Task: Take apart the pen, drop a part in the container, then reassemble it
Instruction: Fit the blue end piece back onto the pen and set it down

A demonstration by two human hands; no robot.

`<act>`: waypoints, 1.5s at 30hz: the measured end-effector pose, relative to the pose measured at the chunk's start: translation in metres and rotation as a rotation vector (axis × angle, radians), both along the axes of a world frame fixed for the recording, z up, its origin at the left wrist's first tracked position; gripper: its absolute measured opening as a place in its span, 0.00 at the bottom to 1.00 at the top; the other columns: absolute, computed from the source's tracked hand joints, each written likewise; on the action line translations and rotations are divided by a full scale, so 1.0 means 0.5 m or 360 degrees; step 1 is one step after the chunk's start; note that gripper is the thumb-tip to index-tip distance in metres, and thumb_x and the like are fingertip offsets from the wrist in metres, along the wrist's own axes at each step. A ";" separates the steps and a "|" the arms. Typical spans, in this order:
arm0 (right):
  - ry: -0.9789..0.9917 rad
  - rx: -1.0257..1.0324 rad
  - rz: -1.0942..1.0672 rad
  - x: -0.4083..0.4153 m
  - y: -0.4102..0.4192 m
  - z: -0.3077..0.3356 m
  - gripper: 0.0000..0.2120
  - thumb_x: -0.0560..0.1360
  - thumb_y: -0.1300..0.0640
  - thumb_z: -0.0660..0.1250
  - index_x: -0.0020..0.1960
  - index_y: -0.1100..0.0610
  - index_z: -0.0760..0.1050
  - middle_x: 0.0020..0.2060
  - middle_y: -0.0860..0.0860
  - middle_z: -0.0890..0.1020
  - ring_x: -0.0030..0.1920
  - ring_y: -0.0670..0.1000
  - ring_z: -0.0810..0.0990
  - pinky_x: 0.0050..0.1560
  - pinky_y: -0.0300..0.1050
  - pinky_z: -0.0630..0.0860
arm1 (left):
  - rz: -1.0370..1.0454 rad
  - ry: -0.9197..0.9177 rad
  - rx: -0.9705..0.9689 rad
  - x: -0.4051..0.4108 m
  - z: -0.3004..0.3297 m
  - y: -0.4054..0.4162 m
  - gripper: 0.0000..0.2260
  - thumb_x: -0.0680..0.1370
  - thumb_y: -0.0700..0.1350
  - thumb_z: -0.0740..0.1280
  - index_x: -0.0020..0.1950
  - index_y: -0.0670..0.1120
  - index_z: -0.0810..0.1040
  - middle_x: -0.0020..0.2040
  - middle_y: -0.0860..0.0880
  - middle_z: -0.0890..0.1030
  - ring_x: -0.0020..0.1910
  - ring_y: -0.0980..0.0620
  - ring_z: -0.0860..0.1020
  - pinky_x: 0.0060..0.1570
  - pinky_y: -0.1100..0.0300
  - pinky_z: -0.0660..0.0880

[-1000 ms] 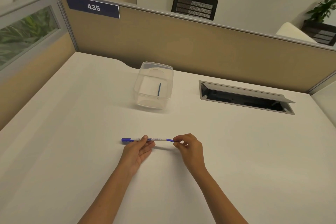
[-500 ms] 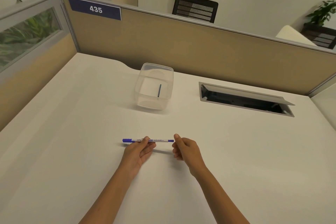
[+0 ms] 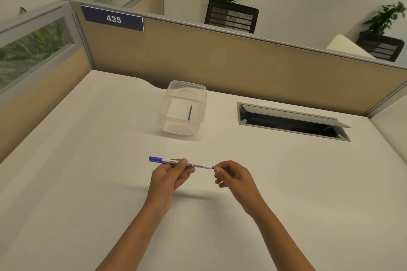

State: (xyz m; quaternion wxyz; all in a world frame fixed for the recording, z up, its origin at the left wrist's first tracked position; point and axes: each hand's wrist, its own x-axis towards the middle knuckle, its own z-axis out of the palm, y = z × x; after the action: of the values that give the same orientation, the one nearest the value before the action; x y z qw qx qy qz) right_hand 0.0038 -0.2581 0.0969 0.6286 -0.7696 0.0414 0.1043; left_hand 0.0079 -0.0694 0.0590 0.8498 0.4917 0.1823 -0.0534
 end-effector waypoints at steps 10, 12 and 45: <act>-0.0397 -0.0171 -0.0133 -0.012 0.003 0.070 0.06 0.74 0.62 0.67 0.43 0.53 0.78 0.34 0.46 0.81 0.32 0.44 0.78 0.36 0.35 0.76 | 0.0042 -0.0181 -0.0017 -0.011 0.101 -0.021 0.10 0.64 0.51 0.73 0.39 0.45 0.85 0.40 0.44 0.87 0.41 0.47 0.85 0.40 0.62 0.80; -0.0484 -0.0224 -0.0100 -0.014 0.005 0.081 0.07 0.73 0.63 0.69 0.43 0.51 0.78 0.35 0.46 0.82 0.34 0.44 0.79 0.37 0.34 0.77 | 0.0060 -0.0177 -0.0030 -0.012 0.113 -0.019 0.11 0.64 0.50 0.73 0.40 0.44 0.84 0.39 0.44 0.86 0.40 0.47 0.85 0.39 0.62 0.80; -0.1225 -0.0723 -0.0127 -0.052 -0.020 0.148 0.04 0.75 0.63 0.65 0.44 0.56 0.75 0.35 0.48 0.79 0.34 0.46 0.76 0.35 0.33 0.73 | -0.0035 -0.0051 -0.0259 -0.052 0.207 -0.060 0.06 0.74 0.42 0.68 0.45 0.39 0.81 0.35 0.44 0.86 0.35 0.50 0.85 0.34 0.60 0.81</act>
State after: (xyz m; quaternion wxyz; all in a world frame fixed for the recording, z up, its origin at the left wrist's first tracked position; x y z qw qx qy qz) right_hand -0.0224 -0.2682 0.1708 0.4170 -0.8686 -0.1441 -0.2258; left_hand -0.0181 -0.0994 0.1624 0.8891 0.4238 0.1584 -0.0696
